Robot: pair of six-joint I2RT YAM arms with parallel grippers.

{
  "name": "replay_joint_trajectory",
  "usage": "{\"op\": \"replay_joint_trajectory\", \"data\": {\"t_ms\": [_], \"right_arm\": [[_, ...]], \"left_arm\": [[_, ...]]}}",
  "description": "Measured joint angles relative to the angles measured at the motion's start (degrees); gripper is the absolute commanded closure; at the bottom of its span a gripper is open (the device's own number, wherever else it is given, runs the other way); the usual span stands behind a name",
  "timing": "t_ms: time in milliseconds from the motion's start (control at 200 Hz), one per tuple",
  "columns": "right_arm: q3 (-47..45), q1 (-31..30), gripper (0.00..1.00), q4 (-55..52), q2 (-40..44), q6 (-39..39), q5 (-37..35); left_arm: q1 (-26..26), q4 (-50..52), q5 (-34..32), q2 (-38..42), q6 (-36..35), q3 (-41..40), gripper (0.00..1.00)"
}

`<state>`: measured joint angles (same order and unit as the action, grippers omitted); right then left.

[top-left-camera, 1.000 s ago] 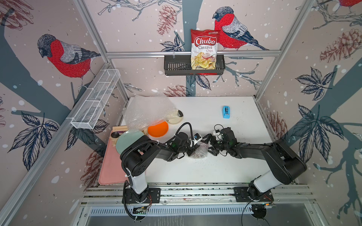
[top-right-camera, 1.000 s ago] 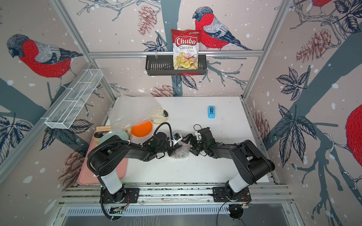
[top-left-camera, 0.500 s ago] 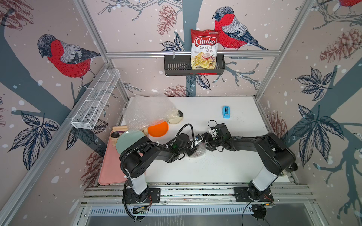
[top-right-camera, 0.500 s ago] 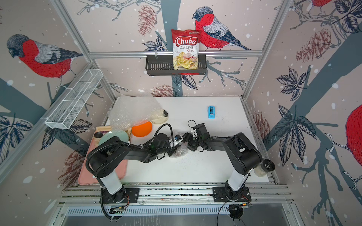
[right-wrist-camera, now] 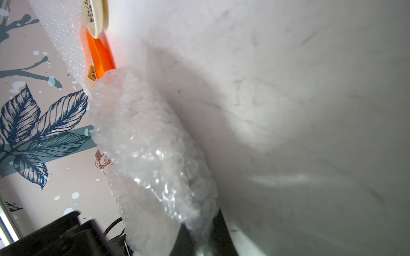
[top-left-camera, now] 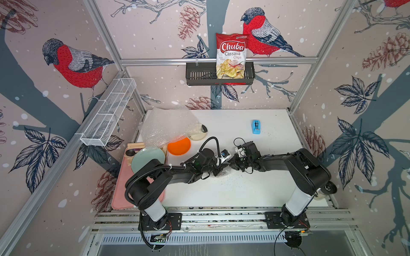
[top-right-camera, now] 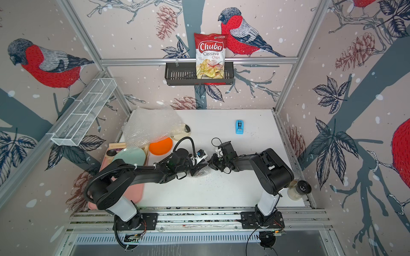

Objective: Wrap dinner plates in bubble wrap
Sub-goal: Wrap the plate in the bubble wrap.

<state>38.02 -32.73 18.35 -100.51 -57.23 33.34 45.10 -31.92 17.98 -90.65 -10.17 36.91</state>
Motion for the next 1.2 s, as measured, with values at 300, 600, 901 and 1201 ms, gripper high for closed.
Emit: {"op": "replay_joint_trajectory", "data": {"t_ms": [300, 600, 901, 1201], "right_arm": [[-4.20, -3.26, 1.00, 11.74, 0.81, -13.20, -13.57], [-5.29, -7.78, 0.97, 21.24, -2.23, -27.69, -27.26], [-7.39, -8.81, 0.56, 23.39, -1.27, -33.62, -33.70], [-4.81, -3.08, 0.00, 7.26, 10.10, -14.12, -32.76]], "left_arm": [[-3.37, 10.43, -12.15, 3.58, 22.91, 11.13, 0.63], [-2.47, 33.53, -18.10, -15.41, 43.08, 30.05, 0.80], [-0.96, 28.22, -16.96, -17.99, 50.45, 23.63, 0.90], [-0.74, 18.97, -17.51, -17.29, 50.56, 17.94, 0.92]]}}
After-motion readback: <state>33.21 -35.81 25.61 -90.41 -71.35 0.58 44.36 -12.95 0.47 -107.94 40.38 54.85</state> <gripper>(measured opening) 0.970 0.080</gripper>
